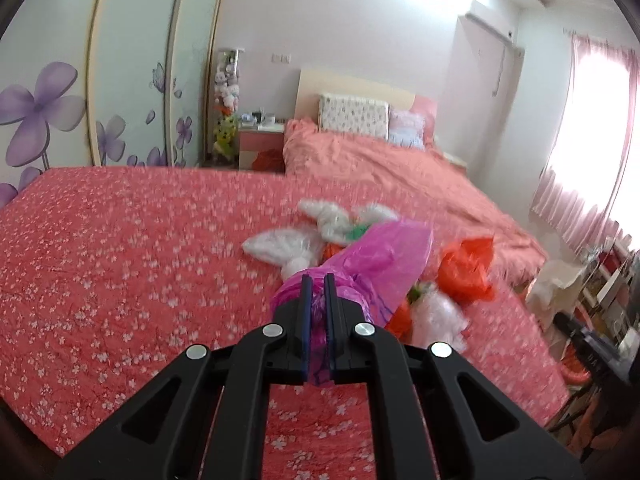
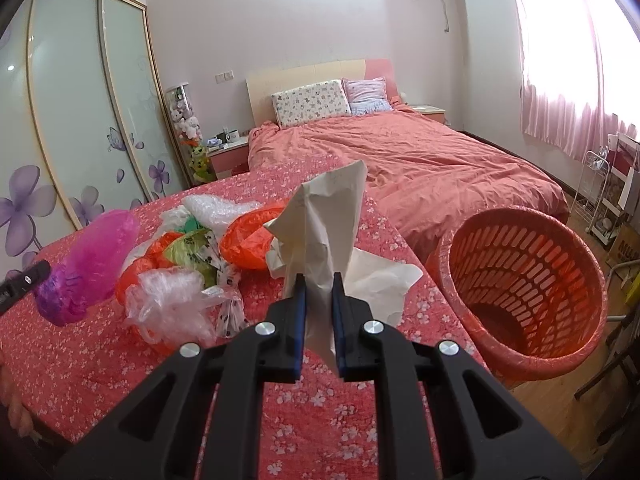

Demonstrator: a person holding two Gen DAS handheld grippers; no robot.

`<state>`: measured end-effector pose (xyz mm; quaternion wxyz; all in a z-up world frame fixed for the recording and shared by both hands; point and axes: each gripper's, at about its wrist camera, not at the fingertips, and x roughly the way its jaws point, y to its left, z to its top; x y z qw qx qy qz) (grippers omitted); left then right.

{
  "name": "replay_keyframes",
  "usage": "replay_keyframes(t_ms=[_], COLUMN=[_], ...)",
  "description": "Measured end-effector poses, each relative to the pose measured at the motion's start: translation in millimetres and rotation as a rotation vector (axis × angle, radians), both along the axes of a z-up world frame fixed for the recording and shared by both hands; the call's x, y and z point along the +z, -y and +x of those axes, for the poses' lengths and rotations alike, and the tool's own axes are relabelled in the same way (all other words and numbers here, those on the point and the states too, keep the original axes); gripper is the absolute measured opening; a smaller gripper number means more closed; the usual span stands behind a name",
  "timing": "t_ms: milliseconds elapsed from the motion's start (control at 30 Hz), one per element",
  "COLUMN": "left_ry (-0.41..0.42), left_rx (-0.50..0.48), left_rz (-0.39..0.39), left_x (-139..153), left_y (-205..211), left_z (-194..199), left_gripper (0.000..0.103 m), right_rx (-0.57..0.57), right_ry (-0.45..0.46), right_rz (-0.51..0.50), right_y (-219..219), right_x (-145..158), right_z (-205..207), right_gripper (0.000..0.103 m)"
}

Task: Collect trash
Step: 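Grasp the white tissue with the right tool while the left tool grasps the magenta bag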

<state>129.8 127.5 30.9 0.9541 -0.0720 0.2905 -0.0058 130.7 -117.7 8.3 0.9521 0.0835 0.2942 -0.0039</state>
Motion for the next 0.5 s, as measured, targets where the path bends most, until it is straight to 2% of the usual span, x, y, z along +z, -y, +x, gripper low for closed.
replay_keyframes(t_ms=[100, 200, 233, 267, 333, 500], left_ry=[-0.074, -0.156, -0.165, -0.163, -0.148, -0.162], left_rx=[0.000, 0.016, 0.016, 0.022, 0.026, -0.023], left_rz=[0.001, -0.042, -0.049, -0.051, -0.044, -0.037], left_x=[-28, -55, -59, -60, -59, -61], left_y=[-1, -8, -10, -11, -10, -1], left_z=[3, 7, 7, 6, 3, 7], left_gripper=[0.006, 0.009, 0.018, 0.035, 0.055, 0.057], right_rx=[0.006, 0.012, 0.014, 0.015, 0.015, 0.016], right_ry=[-0.018, -0.031, -0.033, -0.034, -0.034, -0.035], right_rz=[-0.004, -0.012, -0.015, -0.018, -0.021, -0.022], right_y=[-1, -5, -5, -6, -7, -7], right_x=[-6, -13, -13, -14, -14, -14], right_z=[0, -1, -1, -1, -1, 0], right_gripper=[0.013, 0.013, 0.013, 0.013, 0.013, 0.013])
